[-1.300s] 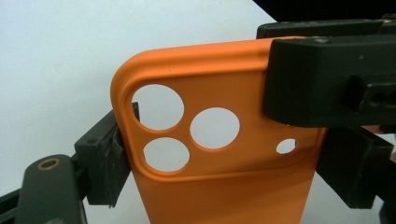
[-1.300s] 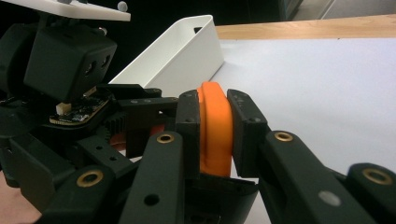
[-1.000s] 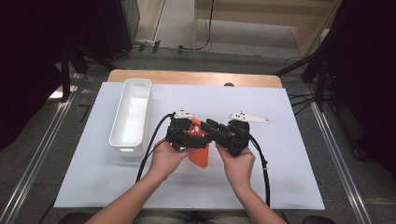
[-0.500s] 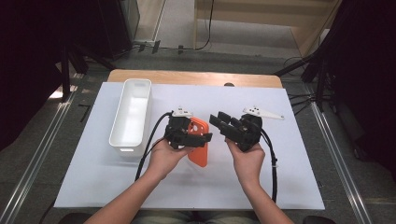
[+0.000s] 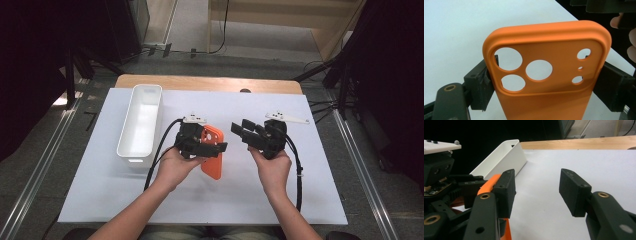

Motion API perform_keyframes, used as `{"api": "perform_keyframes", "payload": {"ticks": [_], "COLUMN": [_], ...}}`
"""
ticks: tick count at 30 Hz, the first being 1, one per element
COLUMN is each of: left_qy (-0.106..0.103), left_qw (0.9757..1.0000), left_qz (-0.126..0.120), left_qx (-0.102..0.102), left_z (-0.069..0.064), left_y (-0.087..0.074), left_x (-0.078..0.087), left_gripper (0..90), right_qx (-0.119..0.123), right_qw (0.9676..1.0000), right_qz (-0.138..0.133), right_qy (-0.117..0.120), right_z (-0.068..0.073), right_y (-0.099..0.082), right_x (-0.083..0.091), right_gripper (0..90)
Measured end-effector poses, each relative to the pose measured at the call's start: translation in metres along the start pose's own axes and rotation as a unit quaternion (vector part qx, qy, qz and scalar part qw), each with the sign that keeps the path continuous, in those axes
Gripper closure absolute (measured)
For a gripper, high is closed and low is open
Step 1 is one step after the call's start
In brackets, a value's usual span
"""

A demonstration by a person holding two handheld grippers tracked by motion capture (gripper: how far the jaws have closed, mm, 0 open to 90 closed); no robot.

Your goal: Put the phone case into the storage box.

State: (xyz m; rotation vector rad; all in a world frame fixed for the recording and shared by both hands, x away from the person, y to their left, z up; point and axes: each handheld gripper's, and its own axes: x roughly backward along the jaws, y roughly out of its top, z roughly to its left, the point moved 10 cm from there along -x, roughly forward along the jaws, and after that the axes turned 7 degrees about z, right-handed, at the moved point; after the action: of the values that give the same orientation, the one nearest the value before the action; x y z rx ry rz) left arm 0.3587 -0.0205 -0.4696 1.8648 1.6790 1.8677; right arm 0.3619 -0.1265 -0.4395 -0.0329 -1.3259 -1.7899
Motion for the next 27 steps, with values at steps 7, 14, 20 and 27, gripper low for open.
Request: {"api": "perform_keyframes", "payload": {"ticks": [7, 14, 20, 27], "left_qy": [-0.006, -0.013, -0.016, -0.024], "left_qw": [1.0, 0.9998, 0.9996, 0.9992], "left_qz": [0.007, 0.015, 0.018, 0.027], "left_qx": [-0.004, -0.006, -0.012, -0.016], "left_z": [-0.001, 0.0, 0.0, 0.0], "left_y": [0.001, 0.0, 0.0, 0.0], "left_x": [0.003, 0.005, 0.007, 0.009], "left_gripper": [14.7, 14.8, 14.7, 14.7], "right_qx": [0.018, 0.066, 0.089, 0.109], "right_qw": [0.9998, 0.9969, 0.9939, 0.9895], "right_qz": [0.01, 0.041, 0.059, 0.08], "right_qy": [0.0, 0.016, 0.027, 0.052], "right_z": [-0.005, -0.004, -0.002, -0.001], "right_y": [-0.002, -0.012, -0.02, -0.032], "right_x": [0.0, 0.001, 0.009, 0.019], "right_gripper": [38.2, 29.1, 28.2, 25.4]}}
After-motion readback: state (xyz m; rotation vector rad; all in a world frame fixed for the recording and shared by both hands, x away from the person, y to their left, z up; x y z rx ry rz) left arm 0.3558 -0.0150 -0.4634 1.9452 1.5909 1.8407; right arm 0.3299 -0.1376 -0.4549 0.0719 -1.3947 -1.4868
